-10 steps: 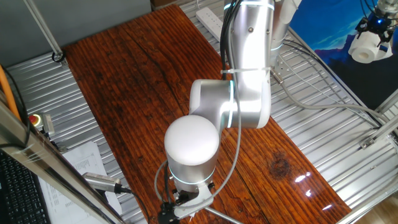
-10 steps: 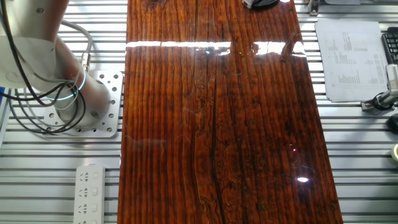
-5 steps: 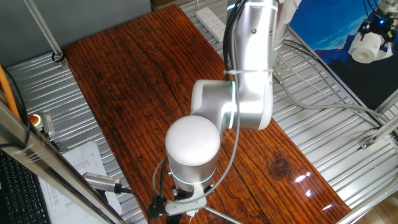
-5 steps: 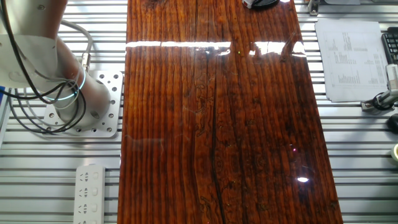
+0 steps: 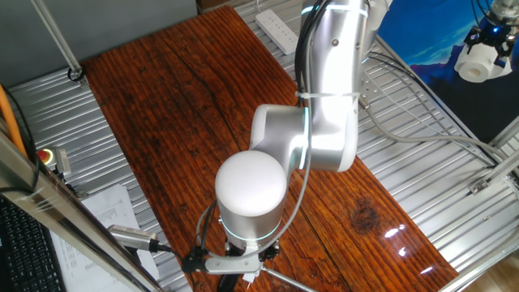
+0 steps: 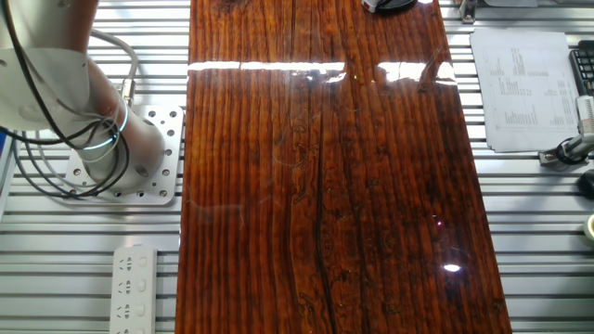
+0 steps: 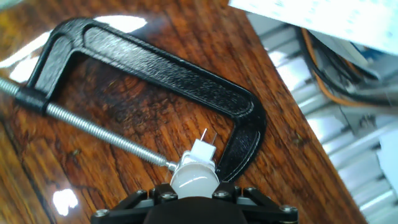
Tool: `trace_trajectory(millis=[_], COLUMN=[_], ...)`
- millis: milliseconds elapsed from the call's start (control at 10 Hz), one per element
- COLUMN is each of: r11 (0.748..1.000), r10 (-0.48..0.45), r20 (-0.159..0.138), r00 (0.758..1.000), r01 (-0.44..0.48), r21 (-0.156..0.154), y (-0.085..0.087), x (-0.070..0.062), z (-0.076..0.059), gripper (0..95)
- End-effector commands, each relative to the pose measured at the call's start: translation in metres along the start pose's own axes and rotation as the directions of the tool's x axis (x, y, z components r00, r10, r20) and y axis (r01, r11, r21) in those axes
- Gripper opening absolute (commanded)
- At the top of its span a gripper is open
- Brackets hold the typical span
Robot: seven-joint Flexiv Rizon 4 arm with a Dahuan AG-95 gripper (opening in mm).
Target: Install the light bulb by rotating it
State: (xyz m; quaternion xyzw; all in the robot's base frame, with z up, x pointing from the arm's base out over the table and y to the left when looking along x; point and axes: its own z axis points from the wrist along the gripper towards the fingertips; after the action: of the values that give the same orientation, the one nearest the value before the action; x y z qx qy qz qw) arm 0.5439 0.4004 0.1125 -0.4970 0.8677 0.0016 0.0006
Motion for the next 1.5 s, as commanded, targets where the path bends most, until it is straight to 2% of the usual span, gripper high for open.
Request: trace_trajectory(millis=[100,500,800,1000,1100,1300,1500], r11=[0.986,0.933,0.865,0.83,0.798,0.768,0.719], r10=[0.169,0.36,0.502,0.558,0.602,0.64,0.695], r20=[0.002,0.0,-0.003,-0.005,-0.005,-0.006,-0.009], r00=[0.986,0.933,0.865,0.83,0.798,0.768,0.719], r01=[-0.169,-0.36,-0.502,-0.558,-0.602,-0.64,-0.695], r21=[-0.001,-0.003,-0.001,-0.002,-0.001,-0.002,-0.004], y=[-0.0005,-0.0005,-0.0005,-0.0006,-0.0008,-0.001,-0.0012], x=[0.0004,0.0005,0.0007,0.0012,0.0016,0.0019,0.0024], z=[0.0001,0.0,0.0,0.0,0.0,0.0,0.0001], gripper=[19.0,19.0,19.0,19.0,19.0,19.0,19.0])
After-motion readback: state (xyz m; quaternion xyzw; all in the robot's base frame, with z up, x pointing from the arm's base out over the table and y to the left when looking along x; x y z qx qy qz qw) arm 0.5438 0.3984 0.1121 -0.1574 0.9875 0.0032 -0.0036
